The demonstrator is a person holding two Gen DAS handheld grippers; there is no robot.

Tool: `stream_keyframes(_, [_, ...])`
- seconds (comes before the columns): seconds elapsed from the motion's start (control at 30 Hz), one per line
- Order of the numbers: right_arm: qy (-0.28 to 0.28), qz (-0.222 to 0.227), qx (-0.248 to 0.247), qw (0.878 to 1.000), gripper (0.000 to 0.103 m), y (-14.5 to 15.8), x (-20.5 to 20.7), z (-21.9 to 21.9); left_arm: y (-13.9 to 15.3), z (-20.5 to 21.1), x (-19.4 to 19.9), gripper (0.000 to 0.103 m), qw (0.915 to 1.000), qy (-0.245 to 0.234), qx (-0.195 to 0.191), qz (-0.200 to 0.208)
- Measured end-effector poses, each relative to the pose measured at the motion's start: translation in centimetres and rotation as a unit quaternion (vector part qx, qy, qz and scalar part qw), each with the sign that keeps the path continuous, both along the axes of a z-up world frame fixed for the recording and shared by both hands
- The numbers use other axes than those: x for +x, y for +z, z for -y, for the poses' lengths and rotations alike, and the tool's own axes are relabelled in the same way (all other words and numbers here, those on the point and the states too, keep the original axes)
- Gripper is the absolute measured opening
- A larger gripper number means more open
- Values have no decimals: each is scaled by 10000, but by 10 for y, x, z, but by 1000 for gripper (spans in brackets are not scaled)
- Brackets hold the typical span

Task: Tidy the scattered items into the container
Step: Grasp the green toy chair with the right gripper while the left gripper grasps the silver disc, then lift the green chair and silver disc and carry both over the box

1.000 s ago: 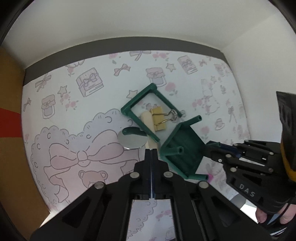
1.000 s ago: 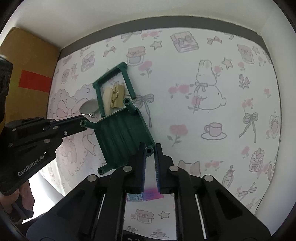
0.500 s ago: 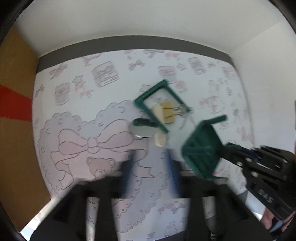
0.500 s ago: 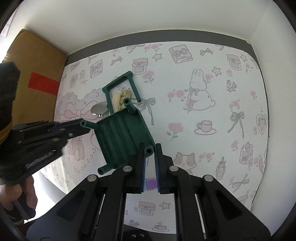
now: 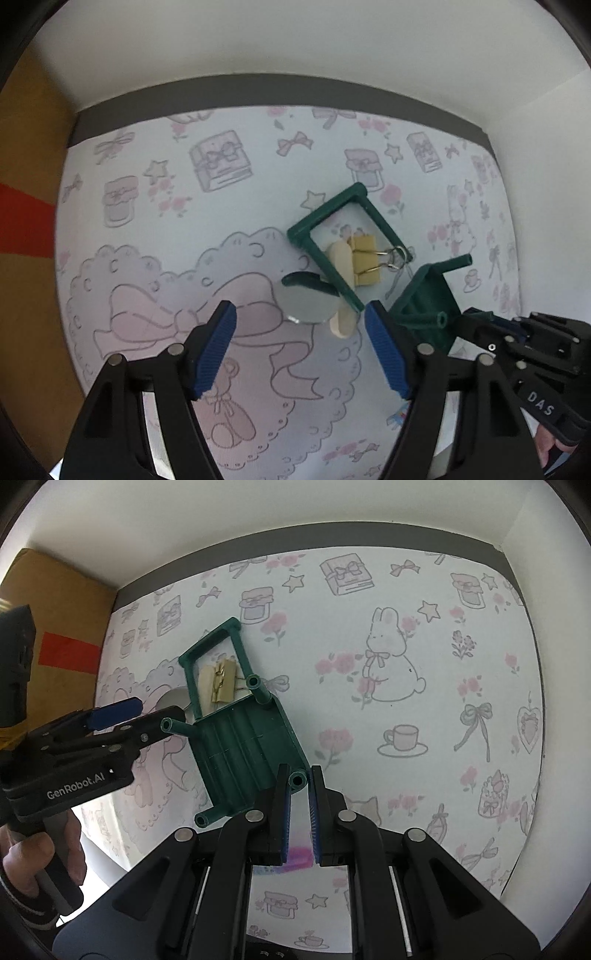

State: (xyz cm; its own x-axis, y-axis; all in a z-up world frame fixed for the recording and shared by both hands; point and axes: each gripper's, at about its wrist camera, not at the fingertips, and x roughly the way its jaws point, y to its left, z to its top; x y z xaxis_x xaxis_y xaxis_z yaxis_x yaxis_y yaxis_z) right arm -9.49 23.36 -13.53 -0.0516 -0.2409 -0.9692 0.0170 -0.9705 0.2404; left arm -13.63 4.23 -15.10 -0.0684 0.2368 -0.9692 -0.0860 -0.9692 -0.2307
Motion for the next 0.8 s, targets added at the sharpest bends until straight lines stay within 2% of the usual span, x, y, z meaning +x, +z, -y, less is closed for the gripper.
stream_keyframes(0.1, [12, 26, -5, 10000, 9, -3, -4, 0, -6, -7, -3, 68, 9999, -131, -59, 23])
stream_keyframes(0.33, [-19, 47, -6, 10000, 9, -3, -6, -5, 2, -18, -4, 42, 9991, -430, -19, -60])
stream_keyframes(0.6, [-50, 22, -4, 10000, 9, -1, -6, -6, 2, -10, -1, 24, 9985, -479, 251, 88])
stream_keyframes(0.8, [-40, -6, -16, 10000, 9, 1, -5, -6, -4, -9, 13, 23, 9975, -572, 317, 261])
